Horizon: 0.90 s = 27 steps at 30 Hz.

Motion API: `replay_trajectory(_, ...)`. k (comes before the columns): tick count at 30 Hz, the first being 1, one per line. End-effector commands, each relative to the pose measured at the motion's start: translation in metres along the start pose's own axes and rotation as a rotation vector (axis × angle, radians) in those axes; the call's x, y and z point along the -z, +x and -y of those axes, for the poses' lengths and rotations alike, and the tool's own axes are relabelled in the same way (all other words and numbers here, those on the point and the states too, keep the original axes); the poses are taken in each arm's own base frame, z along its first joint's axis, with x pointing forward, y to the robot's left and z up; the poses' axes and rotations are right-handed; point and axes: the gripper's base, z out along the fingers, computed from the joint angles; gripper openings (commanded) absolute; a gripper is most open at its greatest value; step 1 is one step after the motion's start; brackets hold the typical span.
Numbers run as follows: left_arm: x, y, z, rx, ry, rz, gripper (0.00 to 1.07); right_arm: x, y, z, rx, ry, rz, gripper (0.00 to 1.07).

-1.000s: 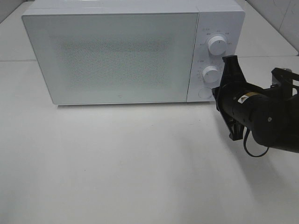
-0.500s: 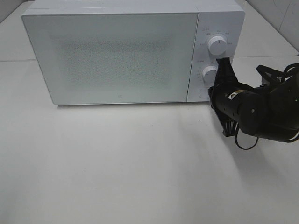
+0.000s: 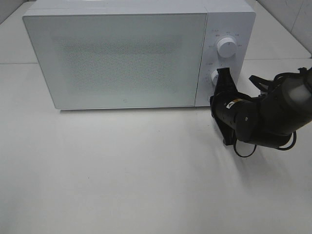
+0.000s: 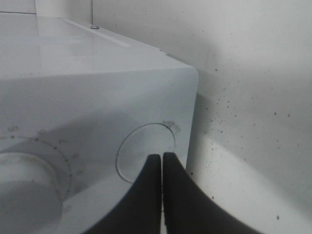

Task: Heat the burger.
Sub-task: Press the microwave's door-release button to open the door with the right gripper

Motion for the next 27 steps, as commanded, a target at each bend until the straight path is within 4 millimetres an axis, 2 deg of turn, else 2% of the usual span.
replay_trajectory(1,0.002,0.001,0.000,0.001,-0.001,0.014,0.98,-0.004,0.000,-0.003,0.004,-0.025,0.003,0.00)
replay_trajectory(17,0.002,0.001,0.000,0.001,-0.001,0.014,0.98,-0.005,-0.009,-0.010,-0.004,-0.099,0.068,0.00)
replay_trajectory(27,0.002,0.001,0.000,0.001,-0.001,0.014,0.98,-0.014,-0.015,-0.027,-0.013,-0.196,0.103,0.00)
